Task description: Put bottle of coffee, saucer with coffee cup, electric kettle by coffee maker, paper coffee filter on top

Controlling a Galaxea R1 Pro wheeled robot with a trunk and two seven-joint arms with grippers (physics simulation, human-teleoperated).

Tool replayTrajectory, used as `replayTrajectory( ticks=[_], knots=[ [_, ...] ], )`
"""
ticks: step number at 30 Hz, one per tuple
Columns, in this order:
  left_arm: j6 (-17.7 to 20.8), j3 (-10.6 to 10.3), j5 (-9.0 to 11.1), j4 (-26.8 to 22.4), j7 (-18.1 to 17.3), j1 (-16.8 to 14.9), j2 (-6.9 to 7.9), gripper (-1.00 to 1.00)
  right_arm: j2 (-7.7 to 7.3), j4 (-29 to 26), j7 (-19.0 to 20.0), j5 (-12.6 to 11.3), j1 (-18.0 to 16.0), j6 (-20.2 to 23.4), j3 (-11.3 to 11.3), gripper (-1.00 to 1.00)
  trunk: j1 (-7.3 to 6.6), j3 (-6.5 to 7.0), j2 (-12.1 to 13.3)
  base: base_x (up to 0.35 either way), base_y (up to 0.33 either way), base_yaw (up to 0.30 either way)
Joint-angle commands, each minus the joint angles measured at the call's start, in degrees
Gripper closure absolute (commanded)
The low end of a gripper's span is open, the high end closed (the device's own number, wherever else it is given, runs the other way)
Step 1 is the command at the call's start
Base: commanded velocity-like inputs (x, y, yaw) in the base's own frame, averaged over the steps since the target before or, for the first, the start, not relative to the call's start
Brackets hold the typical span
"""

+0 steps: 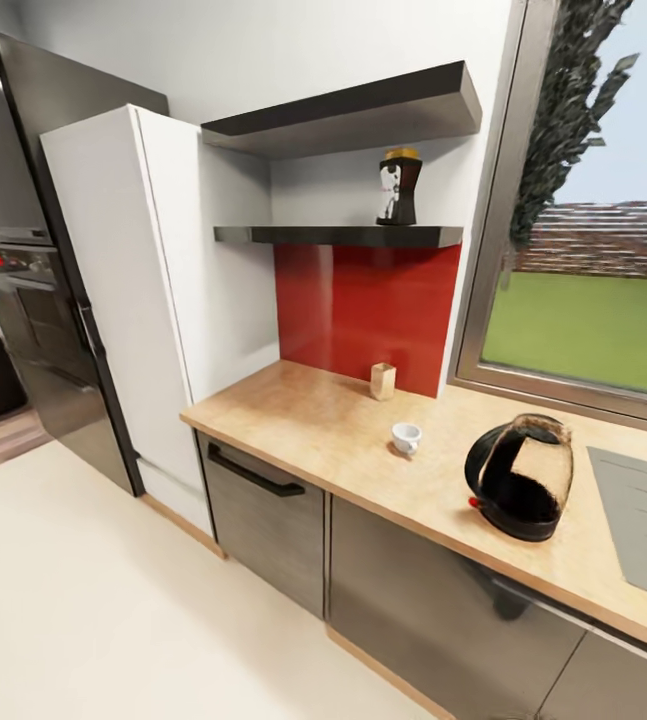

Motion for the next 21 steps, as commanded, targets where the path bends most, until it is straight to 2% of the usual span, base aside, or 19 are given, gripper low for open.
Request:
replayTrajectory(
  ticks=[1,16,21],
  knots=[
    [-0.05,-0.17,0.59,-0.10,0.00,0.04,0.00,-1.00,0.03,0.25,0.43,-0.61,-0.10,-0.34,0.37,-1.00,0.01,-0.04,-0.06,0.005,0.009,-0.235],
    [-0.06,-0.18,0.57,-0.04,0.00,0.04,0.00,-1.00,0.03,0.24,0.44,-0.61,-0.10,-0.34,0.37,-1.00,0.01,0.37,-0.06,0.001,0.004,-0.240],
    [-0.05,-0.15,0.58,-0.02,0.00,0.05,0.00,-1.00,0.03,0.24,0.37,-0.61,-0.10,-0.38,0.37,-1.00,0.01,0.44,-0.06,0.083,0.171,-0.114]
  ],
)
